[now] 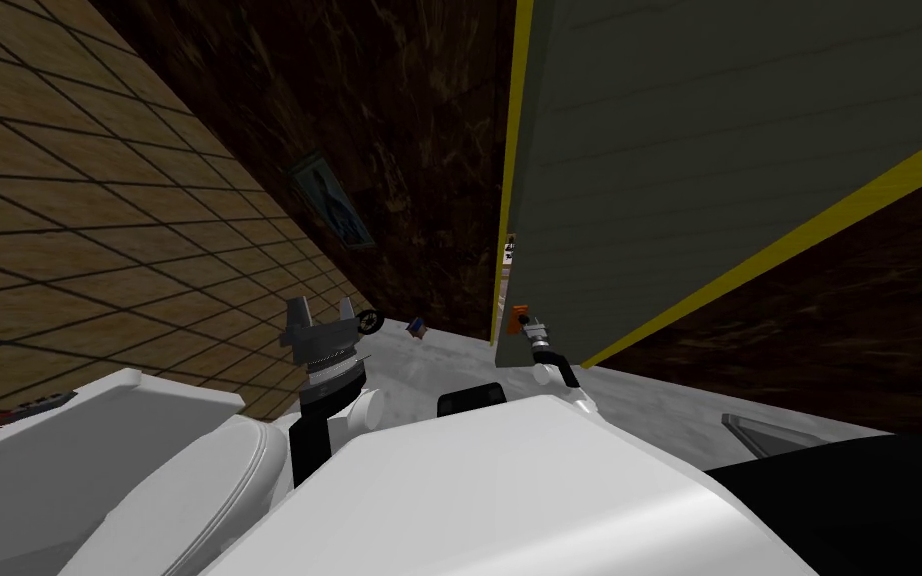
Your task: Pull the door open
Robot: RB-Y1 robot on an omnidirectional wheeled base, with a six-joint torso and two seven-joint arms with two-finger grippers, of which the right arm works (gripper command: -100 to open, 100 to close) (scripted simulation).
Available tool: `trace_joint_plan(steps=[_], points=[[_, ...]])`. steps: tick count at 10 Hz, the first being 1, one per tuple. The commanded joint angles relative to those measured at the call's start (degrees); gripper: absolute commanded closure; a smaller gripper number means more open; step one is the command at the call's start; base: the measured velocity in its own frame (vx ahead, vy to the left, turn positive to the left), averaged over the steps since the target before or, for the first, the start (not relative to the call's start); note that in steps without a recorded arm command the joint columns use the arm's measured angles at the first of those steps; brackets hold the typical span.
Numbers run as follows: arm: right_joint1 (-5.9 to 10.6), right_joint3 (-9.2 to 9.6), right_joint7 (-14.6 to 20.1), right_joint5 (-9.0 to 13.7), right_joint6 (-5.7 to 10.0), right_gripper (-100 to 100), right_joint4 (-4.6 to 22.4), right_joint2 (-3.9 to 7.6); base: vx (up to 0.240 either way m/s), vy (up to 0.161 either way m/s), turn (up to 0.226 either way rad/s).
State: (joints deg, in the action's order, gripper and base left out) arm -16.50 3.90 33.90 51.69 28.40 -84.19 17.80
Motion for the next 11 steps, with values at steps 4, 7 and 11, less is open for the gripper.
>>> trace_joint_plan(steps=[4,7,11], points=[[-0.66,2.73,3.99,3.35,0.53,-100,-2.65,-0.68,-0.064,-0.013,0.045],[-1.74,3.67,6.63,6.19,0.57,-100,-4.26,-0.79,-0.068,-0.029,0.062],[-3.32,5.05,10.5,10.36,0.64,-100,-6.63,-0.94,-0.067,-0.009,0.075]])
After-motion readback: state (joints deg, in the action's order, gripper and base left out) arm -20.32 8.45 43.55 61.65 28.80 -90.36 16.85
